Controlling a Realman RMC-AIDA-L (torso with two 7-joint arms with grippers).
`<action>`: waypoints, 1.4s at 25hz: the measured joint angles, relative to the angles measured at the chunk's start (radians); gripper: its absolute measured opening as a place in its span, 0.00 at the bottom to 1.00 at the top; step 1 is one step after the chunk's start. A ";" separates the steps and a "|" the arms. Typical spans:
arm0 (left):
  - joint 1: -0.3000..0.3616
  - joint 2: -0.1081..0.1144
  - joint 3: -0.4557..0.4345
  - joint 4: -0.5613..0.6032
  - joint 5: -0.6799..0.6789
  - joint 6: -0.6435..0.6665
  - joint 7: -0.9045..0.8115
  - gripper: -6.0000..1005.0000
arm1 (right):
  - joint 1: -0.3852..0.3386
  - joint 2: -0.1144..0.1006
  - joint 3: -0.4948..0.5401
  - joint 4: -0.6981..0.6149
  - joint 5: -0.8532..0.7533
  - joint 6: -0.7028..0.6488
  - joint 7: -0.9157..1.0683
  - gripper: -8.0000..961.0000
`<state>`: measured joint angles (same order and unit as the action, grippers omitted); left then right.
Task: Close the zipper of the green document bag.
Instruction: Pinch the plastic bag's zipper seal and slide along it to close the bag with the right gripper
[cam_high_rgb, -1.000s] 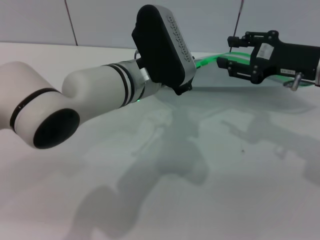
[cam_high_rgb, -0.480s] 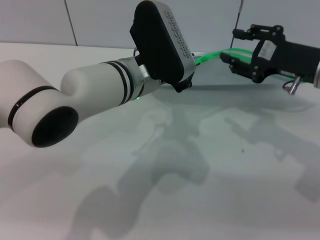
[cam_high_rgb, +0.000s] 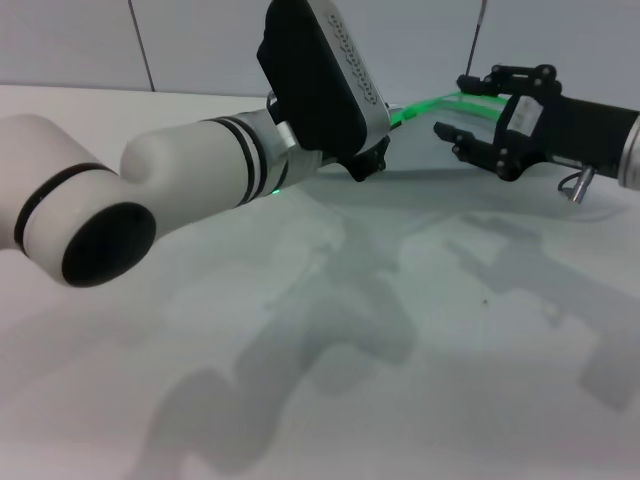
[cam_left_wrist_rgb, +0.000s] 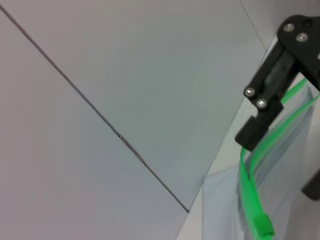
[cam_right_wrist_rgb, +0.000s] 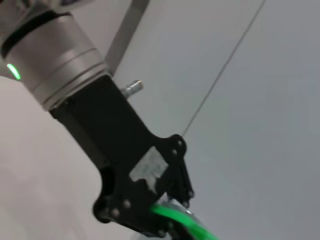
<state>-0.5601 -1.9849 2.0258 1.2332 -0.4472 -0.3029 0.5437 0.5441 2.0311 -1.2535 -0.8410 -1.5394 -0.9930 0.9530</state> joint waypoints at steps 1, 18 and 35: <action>0.000 0.000 0.000 0.000 0.000 0.000 0.000 0.09 | 0.000 0.000 -0.007 -0.004 0.000 0.002 0.000 0.58; -0.017 0.001 0.008 -0.001 -0.014 -0.002 0.001 0.09 | -0.009 0.004 -0.153 -0.081 0.008 0.125 -0.002 0.56; -0.021 -0.002 0.013 0.003 -0.015 -0.014 0.002 0.09 | 0.000 0.002 -0.159 -0.076 0.010 0.142 0.006 0.50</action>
<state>-0.5814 -1.9867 2.0385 1.2361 -0.4617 -0.3167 0.5461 0.5437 2.0335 -1.4121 -0.9165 -1.5296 -0.8505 0.9589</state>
